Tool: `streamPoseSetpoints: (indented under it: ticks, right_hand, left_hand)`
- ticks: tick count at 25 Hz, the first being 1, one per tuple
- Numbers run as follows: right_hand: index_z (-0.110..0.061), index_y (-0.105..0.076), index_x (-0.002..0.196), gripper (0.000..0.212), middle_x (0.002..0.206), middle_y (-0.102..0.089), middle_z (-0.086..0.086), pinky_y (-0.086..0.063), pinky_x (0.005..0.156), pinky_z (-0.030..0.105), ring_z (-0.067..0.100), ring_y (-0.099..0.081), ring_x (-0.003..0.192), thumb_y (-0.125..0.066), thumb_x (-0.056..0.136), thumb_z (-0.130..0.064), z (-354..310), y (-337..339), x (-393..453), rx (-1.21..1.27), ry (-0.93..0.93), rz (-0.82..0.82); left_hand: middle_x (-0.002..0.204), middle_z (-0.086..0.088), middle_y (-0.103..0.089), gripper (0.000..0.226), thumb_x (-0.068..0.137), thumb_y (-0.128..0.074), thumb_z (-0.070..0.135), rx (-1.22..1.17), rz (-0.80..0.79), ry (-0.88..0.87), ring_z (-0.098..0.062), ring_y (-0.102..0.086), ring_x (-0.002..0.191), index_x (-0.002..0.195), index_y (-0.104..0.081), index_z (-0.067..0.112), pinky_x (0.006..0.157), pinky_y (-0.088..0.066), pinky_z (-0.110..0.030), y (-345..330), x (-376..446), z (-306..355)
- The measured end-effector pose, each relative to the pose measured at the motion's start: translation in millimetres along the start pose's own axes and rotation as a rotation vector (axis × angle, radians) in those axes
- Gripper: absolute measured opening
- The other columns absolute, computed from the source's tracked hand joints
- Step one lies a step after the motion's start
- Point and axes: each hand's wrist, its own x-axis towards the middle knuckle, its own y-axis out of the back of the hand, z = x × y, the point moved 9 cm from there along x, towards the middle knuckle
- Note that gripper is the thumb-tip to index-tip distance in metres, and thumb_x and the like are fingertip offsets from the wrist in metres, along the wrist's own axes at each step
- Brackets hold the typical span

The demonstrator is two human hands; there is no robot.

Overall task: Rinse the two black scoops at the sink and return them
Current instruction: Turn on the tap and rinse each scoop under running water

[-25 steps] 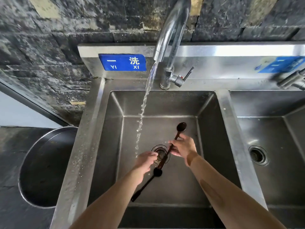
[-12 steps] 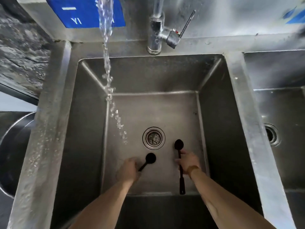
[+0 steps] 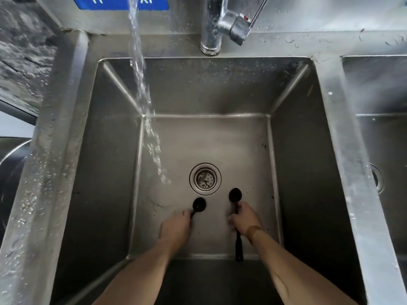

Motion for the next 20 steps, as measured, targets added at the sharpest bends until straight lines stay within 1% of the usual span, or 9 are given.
streamPoseSetpoints:
  ticks: [2, 4, 7, 9, 12, 14, 16, 18, 20]
  right_hand:
    - [-0.022, -0.062, 0.115, 0.042, 0.093, -0.072, 0.009, -0.059, 0.081, 0.044, 0.03, -0.07, 0.081, -0.053, 0.074, -0.014, -5, 4, -4, 0.01, 0.009, 0.008]
    - [-0.02, -0.064, 0.121, 0.047, 0.105, -0.073, 0.011, -0.056, 0.088, 0.04, 0.032, -0.068, 0.095, -0.051, 0.076, -0.015, -13, 9, -13, 0.032, 0.005, 0.032]
    - [-0.018, -0.068, 0.118, 0.038, 0.112, -0.071, 0.014, -0.053, 0.092, 0.036, 0.032, -0.065, 0.103, -0.047, 0.086, -0.025, -28, 16, -27, 0.099, -0.01, 0.072]
    - [-0.015, -0.072, 0.111, 0.034, 0.111, -0.072, 0.016, -0.053, 0.091, 0.036, 0.033, -0.065, 0.104, -0.045, 0.09, -0.023, -41, 22, -43, 0.135, -0.001, 0.084]
    - [-0.016, -0.074, 0.112, 0.028, 0.097, -0.075, 0.014, -0.052, 0.078, 0.032, 0.028, -0.068, 0.09, -0.054, 0.092, -0.017, -63, 36, -69, 0.24, 0.05, 0.13]
    - [-0.011, -0.074, 0.112, 0.025, 0.077, -0.07, 0.009, -0.048, 0.061, 0.027, 0.022, -0.062, 0.068, -0.057, 0.093, -0.014, -82, 43, -88, 0.329, 0.105, 0.126]
    - [0.001, -0.068, 0.11, 0.022, 0.063, -0.06, 0.006, -0.04, 0.043, 0.024, 0.017, -0.049, 0.051, -0.053, 0.096, -0.006, -101, 45, -106, 0.47, 0.14, 0.066]
    - [0.004, -0.06, 0.109, 0.016, 0.067, -0.062, 0.012, -0.04, 0.036, 0.018, 0.018, -0.05, 0.053, -0.05, 0.097, 0.0, -120, 48, -128, 0.59, 0.151, 0.0]
    - [-0.006, -0.058, 0.106, 0.012, 0.081, -0.069, 0.018, -0.037, 0.036, 0.019, 0.019, -0.057, 0.058, -0.053, 0.096, -0.001, -133, 51, -147, 0.579, 0.157, -0.04]
  left_hand:
    - [0.12, -0.003, -0.066, 0.032, 0.091, -0.04, 0.034, -0.095, 0.006, -0.008, -0.028, -0.062, 0.11, 0.119, -0.056, 0.028, 0.088, -0.052, -0.04, 9, -4, 5]
    - [0.112, -0.003, -0.069, 0.031, 0.091, -0.043, 0.043, -0.211, 0.005, -0.001, -0.027, -0.064, 0.105, 0.11, -0.061, 0.026, 0.083, -0.052, -0.036, 23, -11, 7]
    - [0.108, -0.002, -0.073, 0.024, 0.086, -0.06, 0.034, -0.369, -0.032, 0.028, -0.023, -0.067, 0.104, 0.108, -0.067, 0.025, 0.078, -0.049, -0.028, 42, -22, 11]
    - [0.102, -0.001, -0.075, 0.02, 0.084, -0.067, 0.031, -0.47, -0.028, 0.049, -0.02, -0.069, 0.097, 0.102, -0.071, 0.022, 0.073, -0.048, -0.025, 61, -32, 13]
    - [0.105, 0.006, -0.073, 0.028, 0.081, -0.073, 0.027, -0.561, -0.01, 0.035, -0.011, -0.068, 0.091, 0.108, -0.069, 0.022, 0.081, -0.053, -0.023, 92, -51, 20]
    - [0.092, 0.007, -0.072, 0.031, 0.081, -0.074, 0.021, -0.624, 0.014, 0.067, -0.004, -0.067, 0.07, 0.11, -0.065, 0.018, 0.067, -0.054, -0.014, 113, -63, 21]
    - [0.082, -0.002, -0.072, 0.025, 0.084, -0.068, 0.007, -0.714, 0.02, 0.121, -0.01, -0.07, 0.062, 0.108, -0.061, 0.01, 0.064, -0.061, -0.025, 130, -75, 20]
    - [0.084, -0.011, -0.069, 0.02, 0.087, -0.057, -0.003, -0.747, 0.026, 0.172, -0.02, -0.072, 0.071, 0.105, -0.055, 0.007, 0.068, -0.062, -0.037, 148, -86, 21]
    - [0.083, -0.012, -0.069, 0.012, 0.089, -0.052, -0.004, -0.811, 0.066, 0.215, -0.022, -0.071, 0.069, 0.091, -0.053, 0.008, 0.068, -0.063, -0.04, 166, -98, 21]
